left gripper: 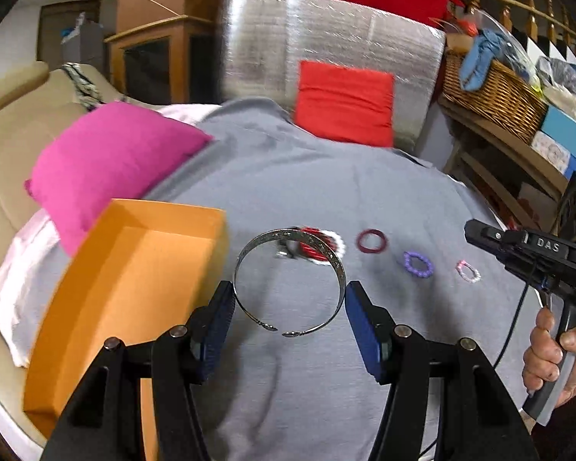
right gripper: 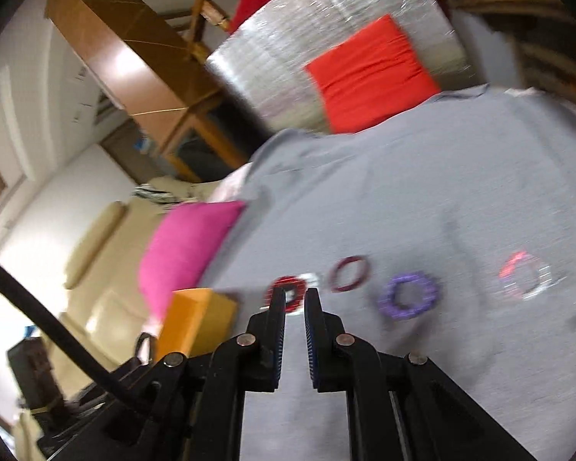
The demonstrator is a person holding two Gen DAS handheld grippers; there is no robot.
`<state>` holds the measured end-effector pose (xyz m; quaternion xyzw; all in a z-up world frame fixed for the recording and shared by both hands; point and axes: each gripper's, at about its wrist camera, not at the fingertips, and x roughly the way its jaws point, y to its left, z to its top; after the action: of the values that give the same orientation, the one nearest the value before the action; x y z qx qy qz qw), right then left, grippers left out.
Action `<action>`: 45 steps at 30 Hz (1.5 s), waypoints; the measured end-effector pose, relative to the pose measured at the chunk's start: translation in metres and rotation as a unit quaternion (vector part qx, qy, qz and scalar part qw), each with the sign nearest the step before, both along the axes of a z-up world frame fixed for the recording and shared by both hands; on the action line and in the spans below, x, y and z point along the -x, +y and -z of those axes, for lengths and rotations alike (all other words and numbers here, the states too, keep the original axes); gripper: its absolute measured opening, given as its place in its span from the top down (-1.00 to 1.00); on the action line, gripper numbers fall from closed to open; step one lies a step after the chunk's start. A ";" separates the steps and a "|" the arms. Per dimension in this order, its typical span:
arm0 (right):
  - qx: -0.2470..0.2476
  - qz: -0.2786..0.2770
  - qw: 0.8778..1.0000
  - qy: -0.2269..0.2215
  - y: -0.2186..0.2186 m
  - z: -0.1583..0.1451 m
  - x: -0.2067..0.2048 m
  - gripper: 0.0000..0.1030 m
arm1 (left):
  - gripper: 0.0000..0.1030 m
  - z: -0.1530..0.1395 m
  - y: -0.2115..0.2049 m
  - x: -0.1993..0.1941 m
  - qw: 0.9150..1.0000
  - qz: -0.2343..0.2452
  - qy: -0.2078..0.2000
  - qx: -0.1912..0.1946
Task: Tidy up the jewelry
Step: 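Lift both held bracelets and carry them toward the orange box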
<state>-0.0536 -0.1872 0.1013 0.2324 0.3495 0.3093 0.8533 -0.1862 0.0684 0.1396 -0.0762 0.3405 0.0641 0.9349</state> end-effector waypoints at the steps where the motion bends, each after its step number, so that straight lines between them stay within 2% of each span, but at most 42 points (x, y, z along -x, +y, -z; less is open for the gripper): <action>1: -0.007 -0.010 1.000 0.002 0.007 0.000 0.002 0.78 | -0.18 0.000 0.007 0.004 1.000 -0.007 -0.001 -0.001; 8: -0.031 -0.041 0.999 0.009 0.031 0.006 0.007 0.78 | -0.18 0.002 0.038 0.016 0.999 -0.041 0.002 0.000; 11: -0.010 -0.013 1.000 0.010 0.018 0.005 0.005 0.78 | -0.18 0.003 0.040 0.019 0.999 -0.046 0.001 -0.001; 13: 0.026 0.033 0.999 0.018 -0.004 0.007 -0.001 0.77 | -0.18 0.004 0.036 0.016 0.999 -0.041 0.000 -0.004; 15: 0.072 0.099 0.992 0.036 -0.032 0.013 -0.010 0.73 | -0.18 0.006 0.030 0.012 0.999 -0.032 0.002 -0.004; 18: 0.120 0.178 0.971 0.105 -0.075 0.038 -0.032 0.65 | -0.18 0.010 0.016 0.004 1.000 -0.016 0.006 -0.004; 19: 0.139 0.200 0.961 0.129 -0.087 0.048 -0.039 0.44 | -0.18 0.012 0.010 0.000 1.000 -0.009 0.008 -0.003; 21: 0.162 0.224 0.948 0.160 -0.104 0.063 -0.051 0.20 | -0.18 0.016 0.000 -0.005 1.000 0.002 0.013 -0.003; 22: 0.168 0.230 0.943 0.172 -0.110 0.071 -0.057 0.17 | -0.18 0.018 -0.005 -0.007 1.000 0.008 0.016 -0.005; 30: 0.207 0.247 0.931 0.170 -0.110 0.093 -0.089 0.17 | -0.18 0.027 -0.036 -0.019 0.999 0.040 0.032 -0.018; 33: 0.222 0.253 0.926 0.173 -0.106 0.103 -0.097 0.26 | -0.18 0.028 -0.041 -0.021 0.998 0.045 0.035 -0.022; 35: 0.236 0.255 0.924 0.160 -0.101 0.102 -0.100 0.44 | -0.18 0.028 -0.043 -0.022 0.998 0.045 0.037 -0.023; 37: 0.256 0.250 0.921 0.150 -0.096 0.104 -0.102 0.76 | -0.18 0.028 -0.042 -0.023 0.998 0.043 0.039 -0.022; 40: 0.255 0.241 0.926 0.138 -0.088 0.098 -0.099 0.83 | -0.18 0.027 -0.041 -0.022 0.998 0.039 0.037 -0.020; 45: 0.228 0.230 0.943 0.081 -0.070 0.062 -0.084 0.83 | -0.18 0.023 -0.037 -0.016 0.999 0.032 0.032 -0.016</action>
<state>0.0301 -0.2572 0.0393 0.1302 0.4154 -0.0031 0.9002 -0.1700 0.0310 0.1170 -0.0480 0.3713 0.0423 0.9263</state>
